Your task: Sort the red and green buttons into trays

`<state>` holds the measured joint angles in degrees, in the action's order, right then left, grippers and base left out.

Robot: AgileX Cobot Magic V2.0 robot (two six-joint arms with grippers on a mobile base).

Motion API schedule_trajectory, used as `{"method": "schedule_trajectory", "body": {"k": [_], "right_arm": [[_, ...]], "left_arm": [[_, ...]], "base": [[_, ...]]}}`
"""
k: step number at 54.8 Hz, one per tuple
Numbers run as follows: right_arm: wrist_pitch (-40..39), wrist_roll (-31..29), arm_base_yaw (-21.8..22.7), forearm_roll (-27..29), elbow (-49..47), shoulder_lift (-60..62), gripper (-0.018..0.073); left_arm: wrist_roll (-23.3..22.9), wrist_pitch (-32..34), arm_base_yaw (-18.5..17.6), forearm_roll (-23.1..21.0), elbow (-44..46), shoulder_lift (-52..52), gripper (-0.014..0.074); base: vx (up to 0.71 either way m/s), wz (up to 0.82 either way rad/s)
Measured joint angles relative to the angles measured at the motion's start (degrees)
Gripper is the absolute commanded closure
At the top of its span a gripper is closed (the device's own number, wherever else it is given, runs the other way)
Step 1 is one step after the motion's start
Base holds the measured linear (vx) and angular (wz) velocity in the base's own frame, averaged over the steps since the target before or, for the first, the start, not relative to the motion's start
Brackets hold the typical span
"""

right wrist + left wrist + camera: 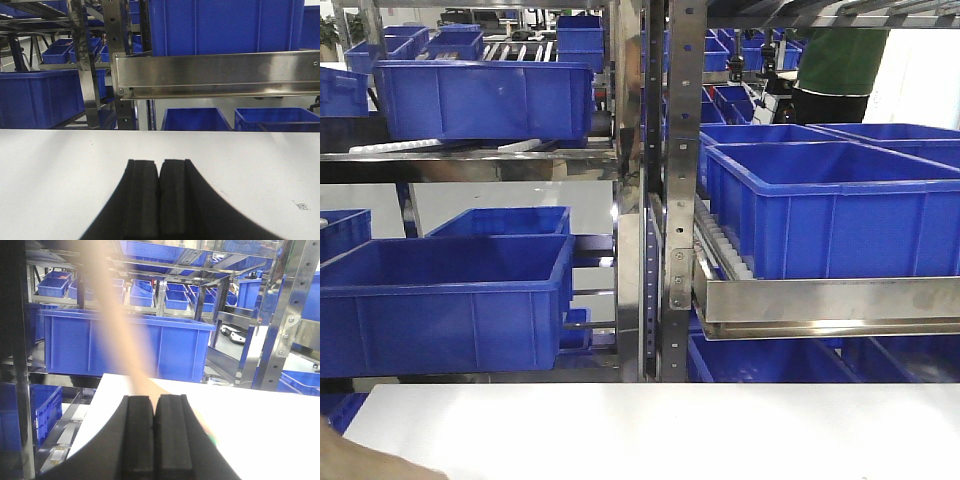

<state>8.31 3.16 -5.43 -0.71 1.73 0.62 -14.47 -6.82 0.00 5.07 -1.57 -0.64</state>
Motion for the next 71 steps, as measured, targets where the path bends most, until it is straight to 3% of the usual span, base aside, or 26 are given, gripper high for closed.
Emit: {"method": "schedule_trajectory", "body": {"k": [41, 53, 58, 71], "right_arm": [[-0.9, -0.1, 0.0, 0.0, 0.0, 0.0, 0.0567], [-3.7, -0.2, 0.0, -0.2, -4.7, -0.3, 0.0567], [-5.1, -0.3, 0.0, -0.7, -10.9, -4.2, 0.0567], [-10.1, -0.5, 0.0, -1.4, -22.9, -24.7, 0.0567]], "left_arm": [[0.1, 0.6, 0.0, 0.0, -0.1, 0.0, 0.0602], [0.1, 15.0, 0.0, 0.0, 3.8, 0.2, 0.0602], [0.1, 17.0, 0.0, 0.1, 9.8, 4.2, 0.0602], [0.2, 16.9, 0.0, 1.6, 21.0, 26.2, 0.0602]], "base": [[0.00, 0.00], [0.00, 0.00], [0.00, 0.00], [0.00, 0.00]]}}
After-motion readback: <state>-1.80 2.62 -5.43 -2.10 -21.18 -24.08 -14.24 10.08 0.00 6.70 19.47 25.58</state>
